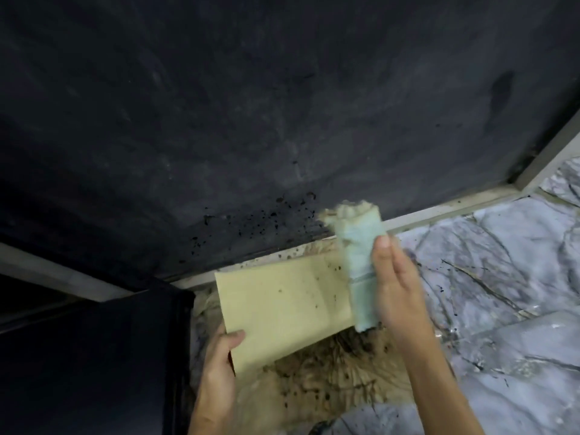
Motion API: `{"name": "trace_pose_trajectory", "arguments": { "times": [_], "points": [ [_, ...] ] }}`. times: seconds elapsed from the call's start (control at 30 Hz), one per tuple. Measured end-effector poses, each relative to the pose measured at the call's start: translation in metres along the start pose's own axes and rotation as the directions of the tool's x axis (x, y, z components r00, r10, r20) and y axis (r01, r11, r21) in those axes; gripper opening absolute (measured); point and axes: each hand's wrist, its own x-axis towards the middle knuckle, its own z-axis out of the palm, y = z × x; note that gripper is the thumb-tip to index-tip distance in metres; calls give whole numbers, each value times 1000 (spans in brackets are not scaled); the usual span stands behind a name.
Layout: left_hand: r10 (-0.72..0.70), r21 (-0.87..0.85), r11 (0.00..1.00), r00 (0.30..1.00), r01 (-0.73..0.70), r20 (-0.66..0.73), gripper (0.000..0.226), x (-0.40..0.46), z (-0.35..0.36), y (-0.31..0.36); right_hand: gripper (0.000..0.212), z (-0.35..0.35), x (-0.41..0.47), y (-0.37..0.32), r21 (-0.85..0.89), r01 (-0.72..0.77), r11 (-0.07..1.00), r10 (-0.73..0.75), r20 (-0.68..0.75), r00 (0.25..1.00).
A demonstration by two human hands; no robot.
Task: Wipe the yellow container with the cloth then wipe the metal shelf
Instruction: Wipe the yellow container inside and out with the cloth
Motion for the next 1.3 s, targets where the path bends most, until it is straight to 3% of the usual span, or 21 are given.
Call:
{"name": "trace_pose_trajectory", "arguments": {
  "times": [0.07, 0.13, 0.23, 0.3, 0.4, 0.53, 0.7, 0.83, 1.0, 1.07, 1.2, 1.3],
  "points": [
    [27, 35, 999, 999, -26, -29, 45, 7, 2, -2, 33, 25, -6, -15, -104, 120, 987, -100, 176, 979],
    [44, 77, 996, 999, -42, -28, 62, 14, 7, 0, 33, 54, -20, -10, -225, 188, 956, -89, 389, 917],
    [0, 53, 999, 999, 2, -32, 53, 19, 9, 7, 47, 97, -45, 13, -468, 319, 824, -18, 541, 841],
    [-28, 31, 999, 999, 29, -22, 53, 24, 6, 8, 56, 117, -46, 22, -603, 346, 719, 7, 504, 864],
    [7, -1, 1000, 1000, -7, -5, 80, 28, -4, -4, 64, 125, -31, 33, -729, 360, 583, 5, 446, 895],
    [76, 74, 994, 997, -75, -7, 107, 28, -6, -7, 66, 91, -12, 56, -813, 288, 507, 43, 357, 933],
    [34, 137, 990, 998, -42, 57, 62, 30, -10, -7, 70, 40, 39, 79, -897, 76, 435, 106, 135, 985],
    [25, 194, 979, 989, -53, 145, 35, 31, -9, -5, 68, 39, 57, 78, -904, 45, 425, 115, 103, 988],
    [-9, 145, 989, 989, -13, 148, 33, 30, -18, -7, 68, 55, 27, 80, -925, 47, 378, 27, 61, 998],
    [4, 126, 992, 985, -26, 171, 34, 29, -17, -9, 66, 65, 13, 74, -911, 97, 401, -20, 97, 995],
    [30, 100, 994, 974, -54, 226, 39, 28, -11, -5, 64, 109, -8, 54, -814, 360, 456, -7, 401, 916],
    [37, 66, 996, 971, -54, 237, 46, 26, -10, -2, 60, 115, -16, 49, -746, 430, 508, -69, 462, 884]
  ]
}}
